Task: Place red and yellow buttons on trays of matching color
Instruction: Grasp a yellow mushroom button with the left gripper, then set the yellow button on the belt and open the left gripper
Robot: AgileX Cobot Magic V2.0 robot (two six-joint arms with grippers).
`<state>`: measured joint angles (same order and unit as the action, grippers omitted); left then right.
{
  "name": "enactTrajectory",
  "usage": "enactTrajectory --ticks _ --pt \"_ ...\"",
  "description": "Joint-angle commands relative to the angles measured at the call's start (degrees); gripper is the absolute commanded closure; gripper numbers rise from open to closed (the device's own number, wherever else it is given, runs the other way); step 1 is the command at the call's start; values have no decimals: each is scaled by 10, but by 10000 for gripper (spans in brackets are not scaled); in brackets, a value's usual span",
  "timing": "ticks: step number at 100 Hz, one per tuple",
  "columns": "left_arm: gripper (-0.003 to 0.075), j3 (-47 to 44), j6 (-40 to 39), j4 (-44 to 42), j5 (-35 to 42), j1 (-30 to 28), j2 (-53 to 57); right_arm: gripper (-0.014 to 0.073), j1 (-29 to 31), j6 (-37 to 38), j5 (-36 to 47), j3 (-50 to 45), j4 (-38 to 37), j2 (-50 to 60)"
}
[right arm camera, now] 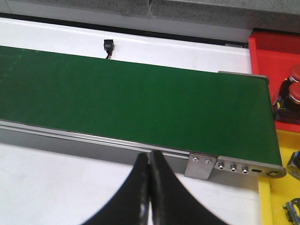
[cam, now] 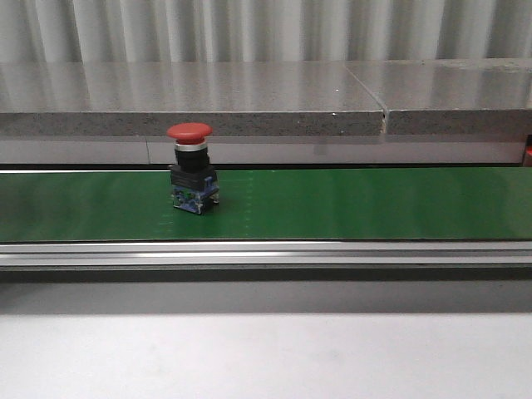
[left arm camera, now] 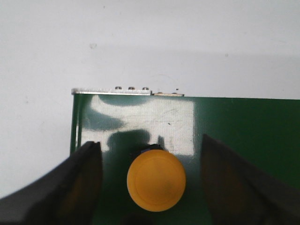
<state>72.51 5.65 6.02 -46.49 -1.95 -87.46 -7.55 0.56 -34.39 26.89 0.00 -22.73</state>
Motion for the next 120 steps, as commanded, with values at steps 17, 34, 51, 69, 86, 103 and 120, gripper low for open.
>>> enactTrajectory --ticks 17,34,51,69,86,103,120 --pt "741 -87 2 -35 125 65 125 665 0 -6 41 15 0 -2" --pt "741 -158 2 -33 158 93 186 665 0 -6 41 15 0 -2" --pt "741 -218 2 -9 185 105 258 665 0 -6 41 15 0 -2" --pt "741 -277 2 6 197 105 342 665 0 -6 41 15 0 -2" --pt "741 -325 2 11 197 105 411 665 0 -6 41 15 0 -2" --pt "741 -364 2 17 200 105 472 665 0 -6 52 15 0 -2" --pt "741 -392 2 17 200 105 521 665 0 -6 47 20 0 -6"
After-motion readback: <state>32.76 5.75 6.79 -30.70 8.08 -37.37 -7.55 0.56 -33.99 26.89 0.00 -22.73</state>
